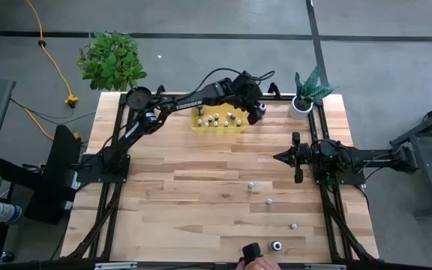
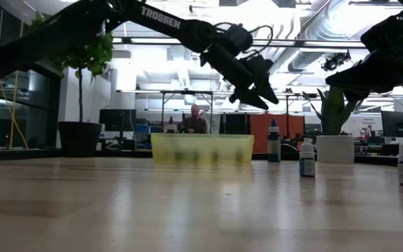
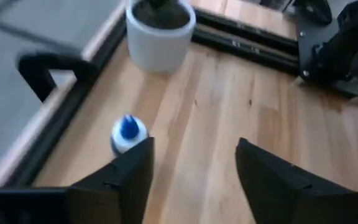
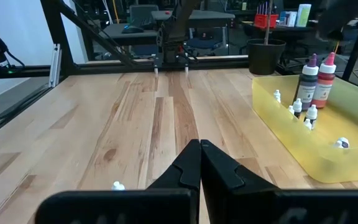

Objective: Pick & Place food coloring
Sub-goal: Put the big blue food coloring bottle into the yellow container

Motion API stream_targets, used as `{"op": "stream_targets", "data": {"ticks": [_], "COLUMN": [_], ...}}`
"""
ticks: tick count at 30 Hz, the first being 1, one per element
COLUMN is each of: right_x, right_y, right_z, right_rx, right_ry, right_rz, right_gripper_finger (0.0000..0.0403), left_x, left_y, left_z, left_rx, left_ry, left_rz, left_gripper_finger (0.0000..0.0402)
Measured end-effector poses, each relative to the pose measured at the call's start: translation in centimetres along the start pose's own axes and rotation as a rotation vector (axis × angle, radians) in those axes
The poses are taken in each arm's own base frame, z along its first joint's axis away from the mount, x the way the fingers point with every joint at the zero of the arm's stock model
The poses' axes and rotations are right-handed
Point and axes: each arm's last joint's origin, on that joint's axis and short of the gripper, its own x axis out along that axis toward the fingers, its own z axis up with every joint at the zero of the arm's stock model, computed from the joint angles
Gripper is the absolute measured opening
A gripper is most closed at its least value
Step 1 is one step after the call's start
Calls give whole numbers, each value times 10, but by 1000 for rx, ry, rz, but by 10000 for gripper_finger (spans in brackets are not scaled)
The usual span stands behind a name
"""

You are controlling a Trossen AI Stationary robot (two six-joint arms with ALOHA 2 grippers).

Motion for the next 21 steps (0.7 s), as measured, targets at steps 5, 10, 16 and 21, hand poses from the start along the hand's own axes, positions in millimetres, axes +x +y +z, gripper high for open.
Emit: {"op": "stream_targets", "data": {"ticks": [5,10,16,21], "right_x": [0,0,0,0], "right_y": [0,0,0,0], "right_z": [0,0,0,0], "right_rx": [0,0,0,0], "right_ry": [0,-1,-1,-1], "right_rz": [0,-1,-1,-1], "right_gripper_finger": [0,0,0,0], "left_x": [14,20,25,28], "left_y": [7,9,15,16], "left_z": [-2,-2,-4,-6], "left_rx": [-55,-79,-104,-109], "left_ry": [-40,-66,-93,-95], "left_rz": [-18,-7,69,101], "left_gripper_finger": [268,280,280,280]}}
